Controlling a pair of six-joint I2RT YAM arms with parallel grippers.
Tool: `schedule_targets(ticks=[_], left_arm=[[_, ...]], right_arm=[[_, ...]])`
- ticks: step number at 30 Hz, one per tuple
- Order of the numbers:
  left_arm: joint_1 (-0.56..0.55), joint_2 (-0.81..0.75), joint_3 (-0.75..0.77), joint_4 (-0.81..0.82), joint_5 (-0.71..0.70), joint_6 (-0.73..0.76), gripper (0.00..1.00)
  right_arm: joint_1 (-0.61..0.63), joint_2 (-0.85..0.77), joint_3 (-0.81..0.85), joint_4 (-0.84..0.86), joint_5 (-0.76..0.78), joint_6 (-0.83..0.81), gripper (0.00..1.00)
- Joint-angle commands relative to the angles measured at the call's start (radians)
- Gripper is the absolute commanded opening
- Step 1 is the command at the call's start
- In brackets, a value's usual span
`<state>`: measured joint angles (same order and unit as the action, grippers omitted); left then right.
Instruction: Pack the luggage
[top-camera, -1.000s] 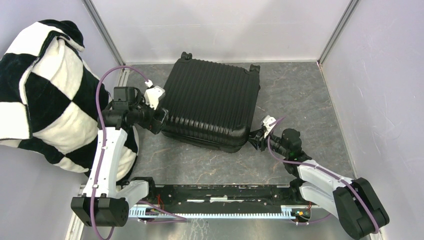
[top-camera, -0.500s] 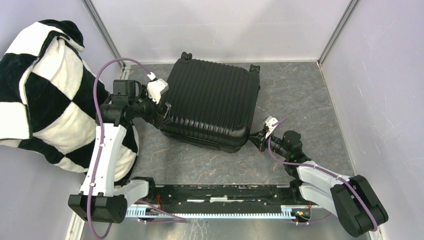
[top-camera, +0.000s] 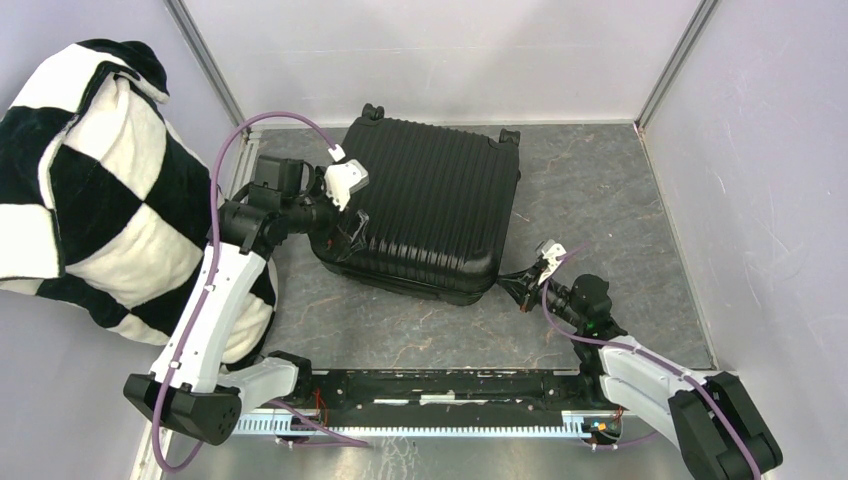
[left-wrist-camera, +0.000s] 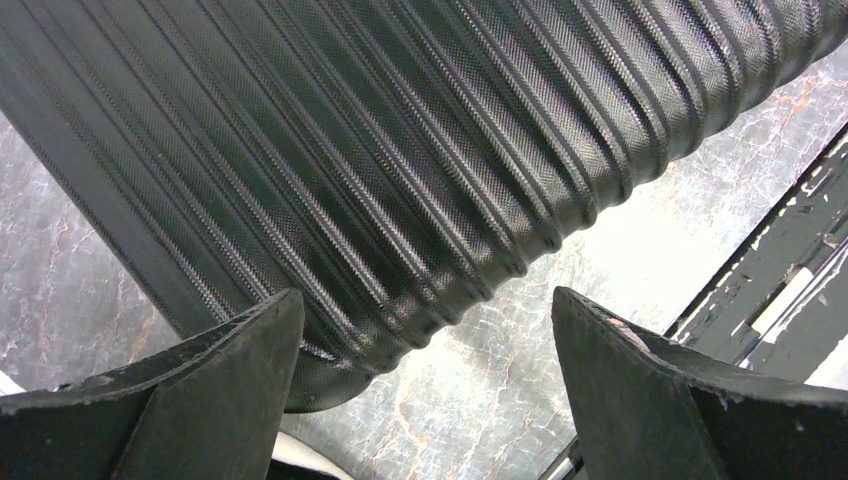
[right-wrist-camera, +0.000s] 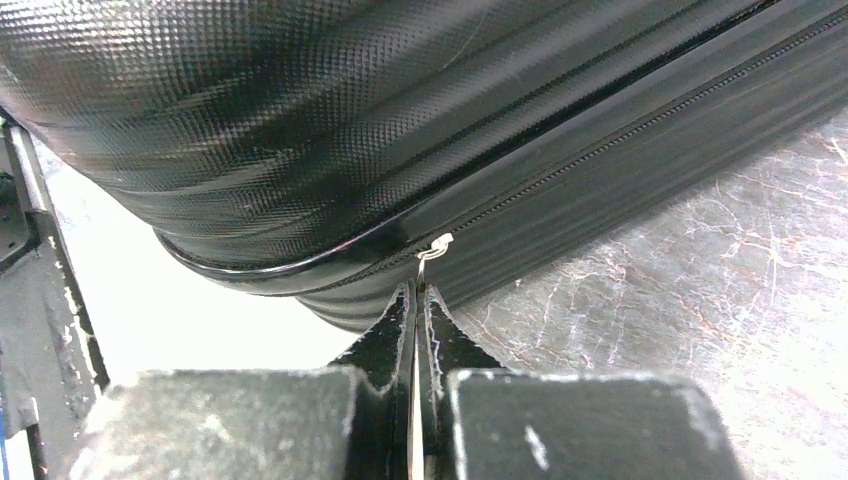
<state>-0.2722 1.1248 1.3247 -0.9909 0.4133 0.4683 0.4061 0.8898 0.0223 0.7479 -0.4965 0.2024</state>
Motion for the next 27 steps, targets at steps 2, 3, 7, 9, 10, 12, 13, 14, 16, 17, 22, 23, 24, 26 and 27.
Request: schedule_targets(ticks=[2,3,7,9,10,12,13,14,16,17,22,23,24,26,27], left_arm=[[-0.028,0.005,0.038,0.029,-0.033,-0.049,1.00],[-0.029,0.004,0.036,0.030,-0.037,-0.047,1.00],[-0.031,0.001,0.024,0.038,-0.059,-0.058,1.00],[-0.031,-0.001,0.010,0.051,-0.065,-0.069,1.00],[-0.032,-0.001,0.005,0.059,-0.068,-0.075,1.00],[-0.032,0.002,-0.004,0.075,-0.075,-0.089,1.00],[-0.032,0.005,-0.006,0.083,-0.077,-0.095,1.00],[-0.031,0.008,-0.007,0.090,-0.080,-0.102,1.00],[-0.032,0.014,-0.006,0.105,-0.090,-0.116,1.00],[-0.032,0.018,-0.006,0.111,-0.098,-0.123,1.00],[-0.030,0.031,-0.011,0.128,-0.163,-0.124,1.00],[-0.030,0.029,-0.012,0.125,-0.172,-0.115,1.00],[-0.030,0.024,-0.013,0.124,-0.178,-0.108,1.00],[-0.028,0.016,-0.012,0.119,-0.194,-0.097,1.00],[-0.024,0.014,-0.010,0.111,-0.196,-0.095,1.00]], right_arm=[[0.012,0.006,-0.086,0.112,-0.054,0.089,0.00],[0.013,-0.003,-0.091,0.119,-0.058,0.103,0.00],[0.039,-0.122,-0.124,0.065,-0.036,0.110,0.00],[0.055,-0.192,-0.131,0.008,-0.026,0.106,0.00],[0.065,-0.222,-0.132,-0.024,-0.023,0.104,0.00],[0.081,-0.283,-0.136,-0.091,-0.018,0.099,0.00],[0.086,-0.302,-0.141,-0.123,-0.016,0.098,0.00],[0.090,-0.319,-0.143,-0.154,-0.015,0.095,0.00],[0.097,-0.334,-0.150,-0.194,-0.013,0.095,0.00],[0.098,-0.334,-0.152,-0.207,-0.011,0.097,0.00],[0.112,-0.310,-0.140,-0.241,-0.018,0.093,0.00],[0.112,-0.303,-0.123,-0.273,-0.006,0.082,0.00],[0.112,-0.298,-0.106,-0.303,0.014,0.064,0.00],[0.112,-0.286,-0.071,-0.351,0.055,0.046,0.14],[0.112,-0.278,-0.058,-0.358,0.077,0.042,0.21]])
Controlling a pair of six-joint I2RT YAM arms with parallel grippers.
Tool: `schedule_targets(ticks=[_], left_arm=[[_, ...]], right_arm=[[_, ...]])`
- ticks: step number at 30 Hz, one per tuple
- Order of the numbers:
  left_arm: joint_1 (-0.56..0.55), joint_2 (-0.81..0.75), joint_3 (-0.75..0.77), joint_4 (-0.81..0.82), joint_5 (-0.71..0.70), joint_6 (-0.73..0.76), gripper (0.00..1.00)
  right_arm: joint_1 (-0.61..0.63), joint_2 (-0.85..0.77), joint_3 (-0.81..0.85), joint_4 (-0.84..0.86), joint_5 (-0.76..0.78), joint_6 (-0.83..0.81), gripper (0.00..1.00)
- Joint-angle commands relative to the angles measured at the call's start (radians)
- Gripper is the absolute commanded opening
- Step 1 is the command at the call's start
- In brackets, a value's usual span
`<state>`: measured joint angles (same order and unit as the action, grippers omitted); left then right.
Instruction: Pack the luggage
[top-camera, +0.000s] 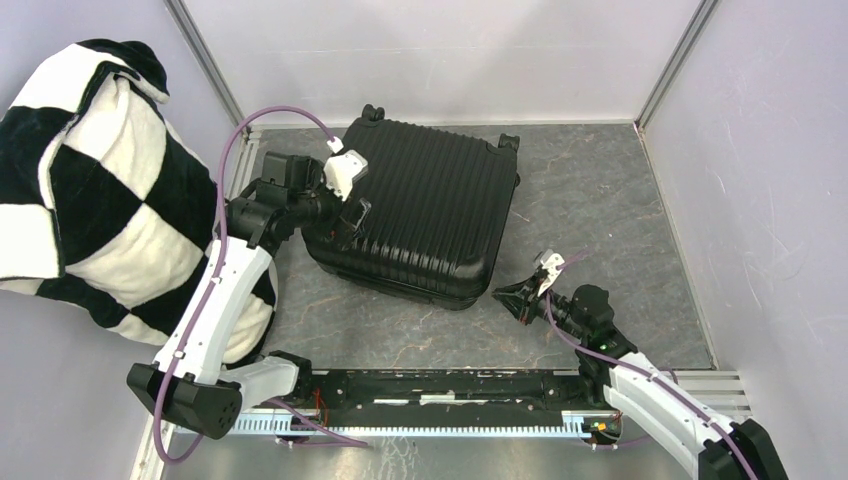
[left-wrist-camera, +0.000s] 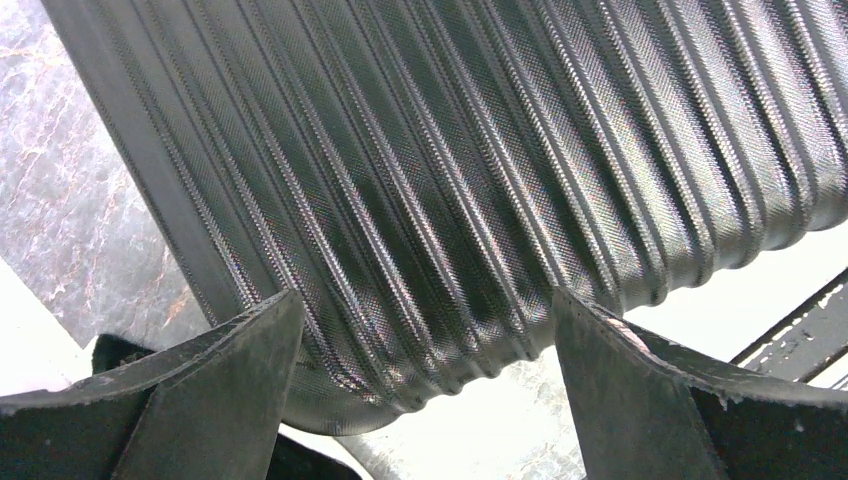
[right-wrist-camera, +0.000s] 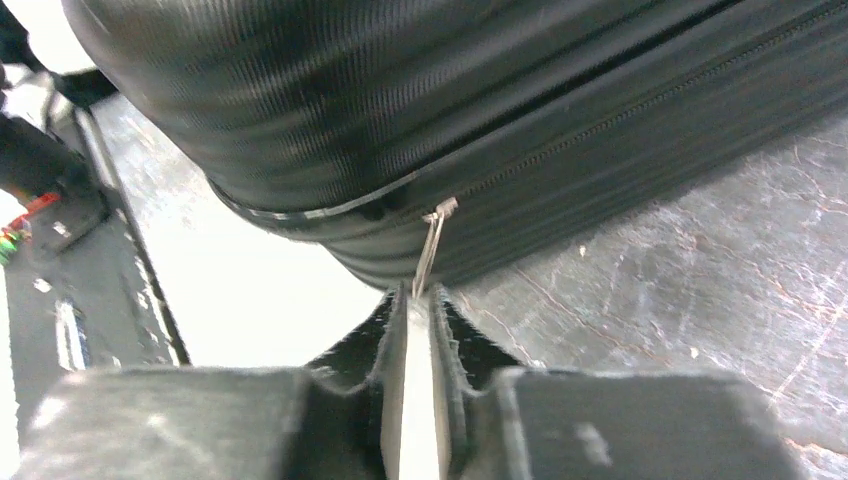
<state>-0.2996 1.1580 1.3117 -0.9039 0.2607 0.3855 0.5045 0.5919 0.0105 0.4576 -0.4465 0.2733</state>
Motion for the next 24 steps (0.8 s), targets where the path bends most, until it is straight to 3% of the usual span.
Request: schedule_targets(ticks=[1,9,14,20,24], left_arm=[[0.016,-0.018,0.006,0.016,-0.034,-0.010,1.00],[0.140,-0.013,-0.013,-0.073,0.070,0.087,1.00],[0.233,-0.010,-0.039,-0.085,0.127,0.121,1.00],[0.338,0.012,-0.050,-0.099,0.164,0.160,1.00],[0.366,0.012,-0.057,-0.098,0.174,0.174,1.00]], right_arm=[[0.013,0.029,-0.037,-0.067,0.044,-0.031,0.25],[0.013,0.183,-0.017,0.076,0.112,-0.062,0.53],[0.012,0.238,0.005,0.226,0.133,-0.114,0.57],[0.013,0.346,0.047,0.327,-0.065,-0.104,0.58],[0.013,0.378,0.049,0.343,-0.070,-0.111,0.58]])
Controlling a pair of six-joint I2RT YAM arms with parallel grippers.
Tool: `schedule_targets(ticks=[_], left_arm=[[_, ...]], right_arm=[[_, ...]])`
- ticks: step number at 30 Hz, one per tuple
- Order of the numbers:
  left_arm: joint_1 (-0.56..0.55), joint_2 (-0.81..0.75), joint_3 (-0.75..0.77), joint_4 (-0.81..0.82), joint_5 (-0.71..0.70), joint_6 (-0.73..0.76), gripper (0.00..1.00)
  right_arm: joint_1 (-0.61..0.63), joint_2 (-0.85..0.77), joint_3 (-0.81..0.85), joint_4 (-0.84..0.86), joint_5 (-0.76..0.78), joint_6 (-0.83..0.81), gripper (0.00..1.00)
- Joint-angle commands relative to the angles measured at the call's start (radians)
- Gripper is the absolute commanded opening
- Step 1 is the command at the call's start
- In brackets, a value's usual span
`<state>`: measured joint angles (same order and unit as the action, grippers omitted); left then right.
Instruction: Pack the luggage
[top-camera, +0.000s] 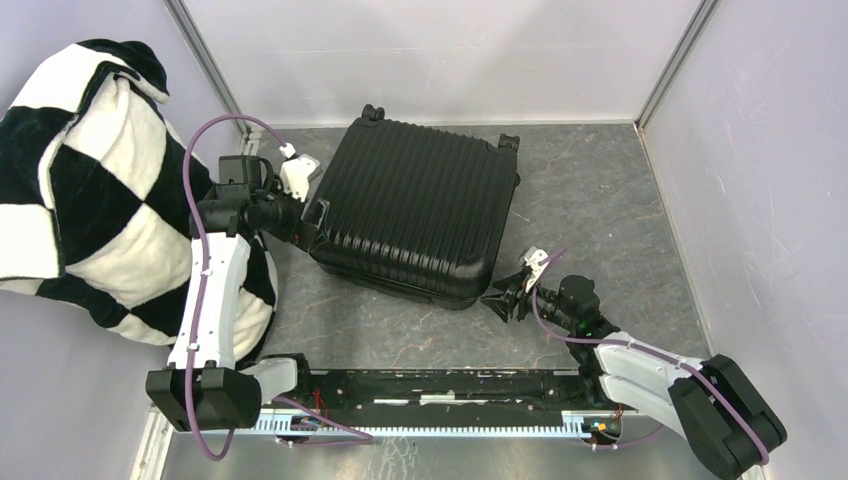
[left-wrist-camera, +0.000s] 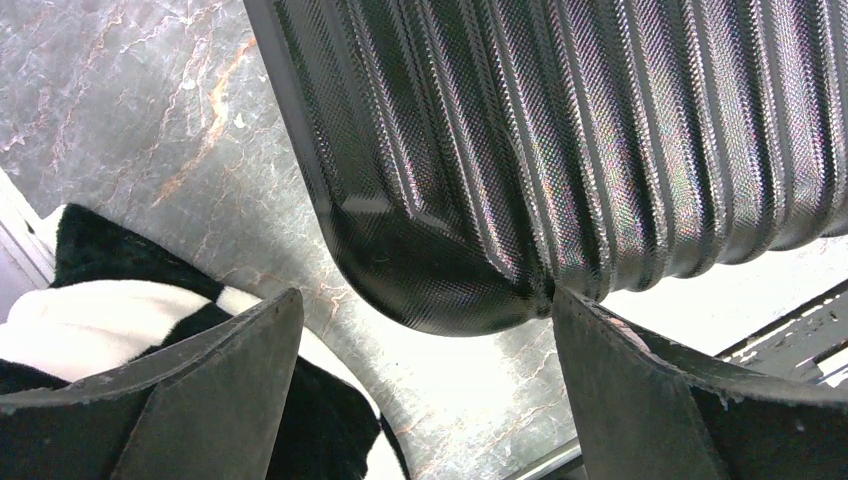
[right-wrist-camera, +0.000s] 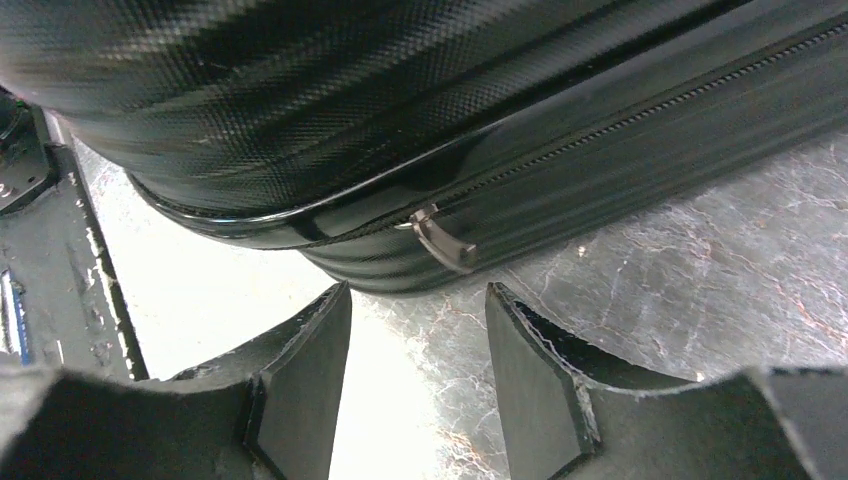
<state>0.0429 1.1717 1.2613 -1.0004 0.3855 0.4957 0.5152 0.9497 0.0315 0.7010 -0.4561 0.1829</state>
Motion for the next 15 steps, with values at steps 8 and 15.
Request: schedule_targets(ticks=[8,15], left_arm=[[0.106,0.025,-0.039,0.036,0.035,0.072,1.00],[0.285,0.069,-0.013,0.172,-0.017,-0.016,1.00]], right_arm=[[0.002,0.080,0.048,0.151,-0.045,-0.052,0.39],[0.001,0.100,0.033,0.207,-0.043,-0.030,0.25]])
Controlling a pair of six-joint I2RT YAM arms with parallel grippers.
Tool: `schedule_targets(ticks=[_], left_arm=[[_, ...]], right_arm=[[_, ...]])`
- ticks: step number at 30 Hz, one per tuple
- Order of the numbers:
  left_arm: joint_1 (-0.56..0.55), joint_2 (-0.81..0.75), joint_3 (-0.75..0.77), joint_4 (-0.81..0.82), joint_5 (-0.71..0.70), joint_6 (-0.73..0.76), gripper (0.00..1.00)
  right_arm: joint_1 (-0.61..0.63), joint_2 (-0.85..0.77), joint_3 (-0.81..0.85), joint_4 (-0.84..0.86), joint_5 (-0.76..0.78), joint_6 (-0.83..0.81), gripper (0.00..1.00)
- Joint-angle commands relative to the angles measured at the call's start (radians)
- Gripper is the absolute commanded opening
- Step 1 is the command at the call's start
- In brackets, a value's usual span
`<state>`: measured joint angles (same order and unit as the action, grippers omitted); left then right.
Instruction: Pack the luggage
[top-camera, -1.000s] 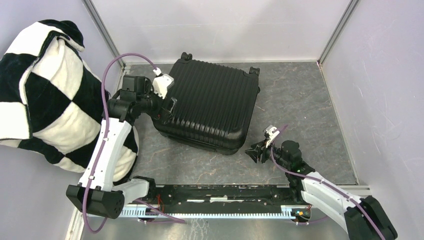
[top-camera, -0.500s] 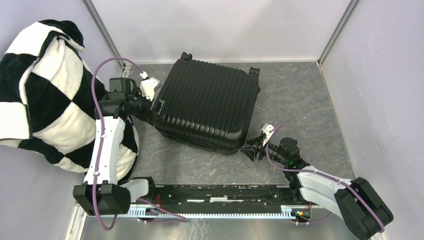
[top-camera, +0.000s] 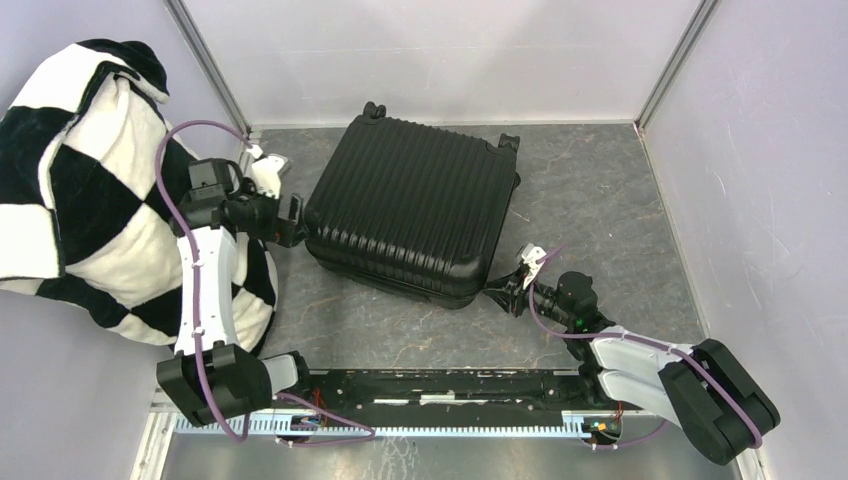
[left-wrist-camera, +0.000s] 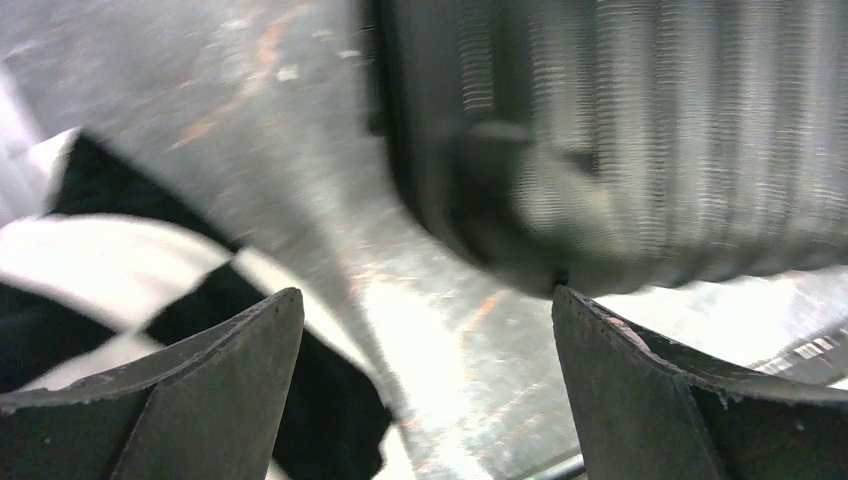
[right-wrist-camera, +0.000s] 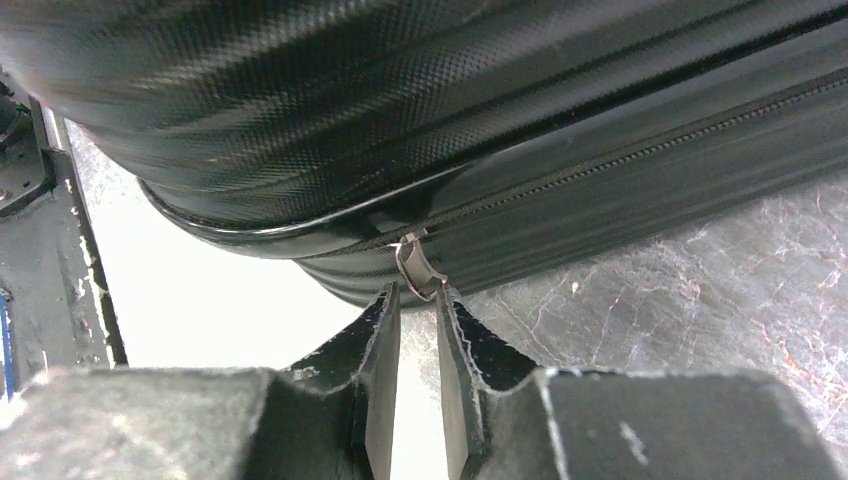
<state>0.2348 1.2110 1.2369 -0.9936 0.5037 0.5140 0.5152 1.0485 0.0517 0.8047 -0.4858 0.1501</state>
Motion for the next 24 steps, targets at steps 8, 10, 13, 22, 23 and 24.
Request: schedule_targets(ticks=[8,10,13,22,23,24], left_arm=[[0.098,0.003,-0.132,0.405,-0.263,-0.175,1.00],[0.095,0.024,-0.152,0.437,-0.263,-0.201,1.00],[0.067,0.042,-0.186,0.497,-0.297,-0.227,1.00],[-0.022,0.103,-0.217,0.573,-0.375,-0.278,1.00],[-0.030,0.103,-0.220,0.572,-0.369,-0.284,1.00],[-0.034,0.103,-0.225,0.573,-0.357,-0.291,1.00]], right_arm=[[0.002,-0.016,0.009,0.104,-0.012,0.012,0.42],[0.002,0.001,0.018,0.107,-0.014,0.011,0.43],[0.001,0.032,0.029,0.122,-0.013,0.001,0.39],[0.004,0.096,0.009,0.267,-0.070,0.089,0.00],[0.005,0.084,-0.004,0.275,-0.069,0.098,0.00],[0.009,0.063,-0.015,0.272,-0.066,0.103,0.00]])
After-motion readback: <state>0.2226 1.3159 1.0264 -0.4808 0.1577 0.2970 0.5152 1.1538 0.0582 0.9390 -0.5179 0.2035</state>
